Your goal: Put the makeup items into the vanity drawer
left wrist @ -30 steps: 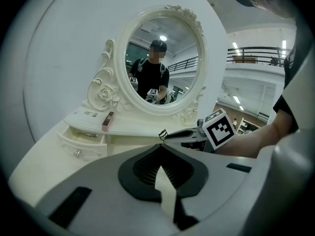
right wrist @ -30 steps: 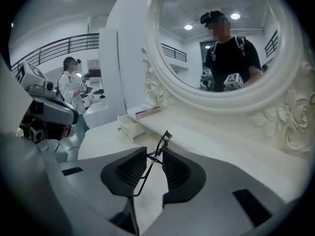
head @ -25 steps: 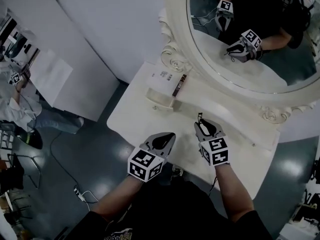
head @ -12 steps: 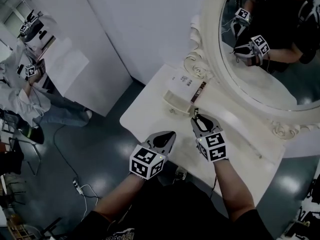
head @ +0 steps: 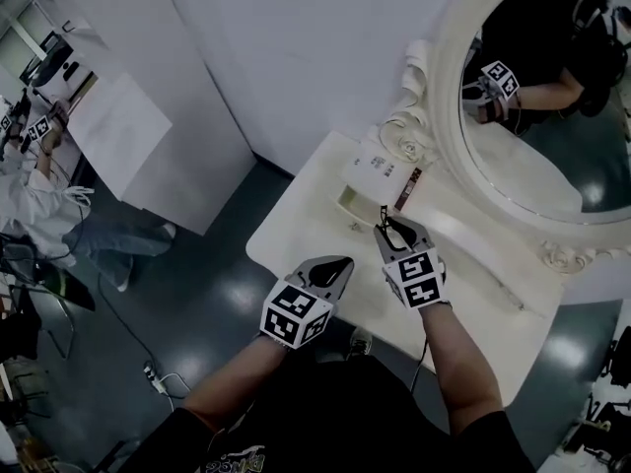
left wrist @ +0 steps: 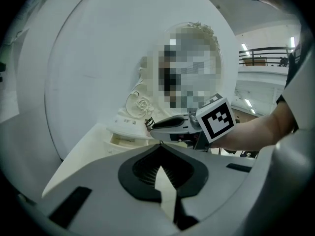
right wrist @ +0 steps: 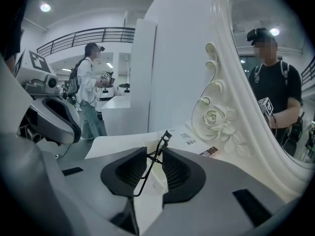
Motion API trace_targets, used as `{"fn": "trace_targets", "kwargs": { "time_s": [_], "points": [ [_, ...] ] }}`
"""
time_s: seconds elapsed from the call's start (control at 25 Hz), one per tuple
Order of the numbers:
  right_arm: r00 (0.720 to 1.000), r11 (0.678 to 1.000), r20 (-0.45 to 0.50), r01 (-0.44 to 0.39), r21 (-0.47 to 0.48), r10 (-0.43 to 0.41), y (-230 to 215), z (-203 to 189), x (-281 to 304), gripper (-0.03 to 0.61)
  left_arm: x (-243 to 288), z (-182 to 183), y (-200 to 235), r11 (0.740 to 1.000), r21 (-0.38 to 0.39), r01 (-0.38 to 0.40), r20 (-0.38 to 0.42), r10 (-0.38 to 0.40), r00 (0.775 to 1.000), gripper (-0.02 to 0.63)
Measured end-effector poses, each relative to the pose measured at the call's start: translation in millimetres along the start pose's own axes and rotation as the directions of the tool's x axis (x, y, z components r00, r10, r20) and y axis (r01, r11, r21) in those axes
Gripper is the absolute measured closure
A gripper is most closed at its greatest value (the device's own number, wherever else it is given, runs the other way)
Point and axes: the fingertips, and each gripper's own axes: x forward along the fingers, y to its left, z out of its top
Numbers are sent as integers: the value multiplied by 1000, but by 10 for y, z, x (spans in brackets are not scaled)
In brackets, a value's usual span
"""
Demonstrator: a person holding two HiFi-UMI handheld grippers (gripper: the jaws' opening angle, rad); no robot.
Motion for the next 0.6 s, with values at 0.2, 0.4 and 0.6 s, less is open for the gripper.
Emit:
{"fn": "trace_targets", "kwargs": {
  "time_s": [0.2, 0.4, 0.6],
  "points": [
    [999, 998, -49, 0, -64, -3, 18, 0, 234, 460, 34, -29, 122, 1000, -11, 24, -9, -24, 1000, 609],
    [993, 988, -115, -18, -151, 1, 44, -32, 465, 460, 59, -42, 241, 999, -17, 38, -23, -39, 999, 609],
    [983, 970, -184, -53, -237, 8, 96, -121, 651, 460, 67, -58, 353, 999, -22, 50, -38, -51, 998, 609]
  ]
}}
